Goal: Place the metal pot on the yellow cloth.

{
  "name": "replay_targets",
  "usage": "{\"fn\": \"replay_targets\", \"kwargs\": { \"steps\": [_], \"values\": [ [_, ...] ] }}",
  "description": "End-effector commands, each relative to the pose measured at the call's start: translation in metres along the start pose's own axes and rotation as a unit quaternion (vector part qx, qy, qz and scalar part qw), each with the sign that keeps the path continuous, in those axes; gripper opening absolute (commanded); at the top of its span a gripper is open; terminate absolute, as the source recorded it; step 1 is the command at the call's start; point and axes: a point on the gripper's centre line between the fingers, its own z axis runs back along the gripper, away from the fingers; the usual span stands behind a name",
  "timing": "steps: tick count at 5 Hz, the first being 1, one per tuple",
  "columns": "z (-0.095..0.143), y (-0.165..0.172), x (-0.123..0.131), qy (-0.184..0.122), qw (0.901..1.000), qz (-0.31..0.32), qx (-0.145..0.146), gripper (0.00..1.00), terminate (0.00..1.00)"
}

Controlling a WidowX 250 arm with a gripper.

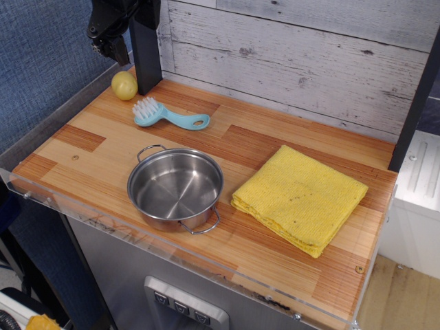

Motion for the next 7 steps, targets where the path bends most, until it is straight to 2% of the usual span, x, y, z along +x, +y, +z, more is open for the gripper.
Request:
{"fn": "replay_targets", "kwargs": {
  "steps": [1,2,3,4,6,7],
  "values": [
    [0.0,0.0,0.0,0.0,1.0,0.0,0.0,1.0,0.0],
    [0.002,0.008,-0.011,0.017,0.9985,0.033,0.04,1.0,0.0],
    [0.009,0.004,-0.027,0.046,0.995,0.056,0.068,1.0,0.0],
    [0.01,-0.001,-0.058,0.12,0.986,0.07,0.091,1.0,0.0],
    [-0.012,0.019,-0.089,0.148,0.9813,0.027,0.119,1.0,0.0],
    [-0.018,0.027,-0.093,0.142,0.9806,-0.005,0.134,1.0,0.0]
  ]
}}
